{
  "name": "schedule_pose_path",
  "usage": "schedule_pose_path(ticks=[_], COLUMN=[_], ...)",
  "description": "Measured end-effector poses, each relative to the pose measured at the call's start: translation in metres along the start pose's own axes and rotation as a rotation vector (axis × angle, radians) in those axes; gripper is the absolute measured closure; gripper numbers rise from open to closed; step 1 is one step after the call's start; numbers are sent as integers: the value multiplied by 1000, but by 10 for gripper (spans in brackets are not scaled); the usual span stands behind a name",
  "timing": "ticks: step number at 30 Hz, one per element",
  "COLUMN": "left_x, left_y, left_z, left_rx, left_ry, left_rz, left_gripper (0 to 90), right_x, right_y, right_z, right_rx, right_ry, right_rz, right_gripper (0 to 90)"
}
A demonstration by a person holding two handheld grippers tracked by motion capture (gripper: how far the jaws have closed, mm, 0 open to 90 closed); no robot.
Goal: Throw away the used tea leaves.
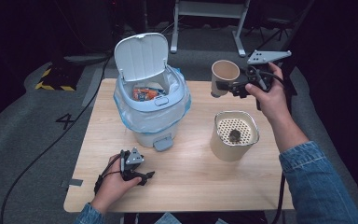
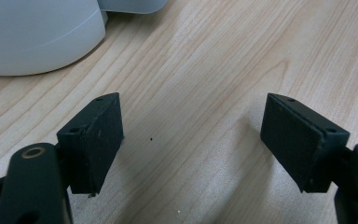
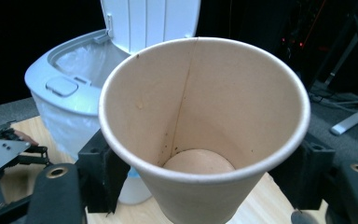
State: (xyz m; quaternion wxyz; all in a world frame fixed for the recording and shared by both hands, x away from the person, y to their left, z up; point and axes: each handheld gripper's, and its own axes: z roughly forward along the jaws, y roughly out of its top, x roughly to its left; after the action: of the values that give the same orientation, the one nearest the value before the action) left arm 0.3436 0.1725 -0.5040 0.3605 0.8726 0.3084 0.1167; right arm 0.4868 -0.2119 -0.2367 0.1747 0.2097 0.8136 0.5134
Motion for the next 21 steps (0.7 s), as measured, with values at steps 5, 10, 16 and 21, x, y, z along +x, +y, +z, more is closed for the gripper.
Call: schedule_pose_path(ticks=[5,10,16,21], left_x=[0,0,1,1], left_y=[0,0,0,0], left_z=[0,0,0,0], left_rx=[0,0,0,-1], left_ry=[0,-1,-3,-4], left_rz=[1,0,3,4], left_gripper=[215,215,215,215], right_x=[4,15,23,31], right_y=[12,27,34,40], right_z=[10,28,47,66], right_rx=[1,-23,-41,-89], right_ry=[30,79,93,98], right_rz=[-16,-36,-32,-19], right_gripper=[284,286,286,284])
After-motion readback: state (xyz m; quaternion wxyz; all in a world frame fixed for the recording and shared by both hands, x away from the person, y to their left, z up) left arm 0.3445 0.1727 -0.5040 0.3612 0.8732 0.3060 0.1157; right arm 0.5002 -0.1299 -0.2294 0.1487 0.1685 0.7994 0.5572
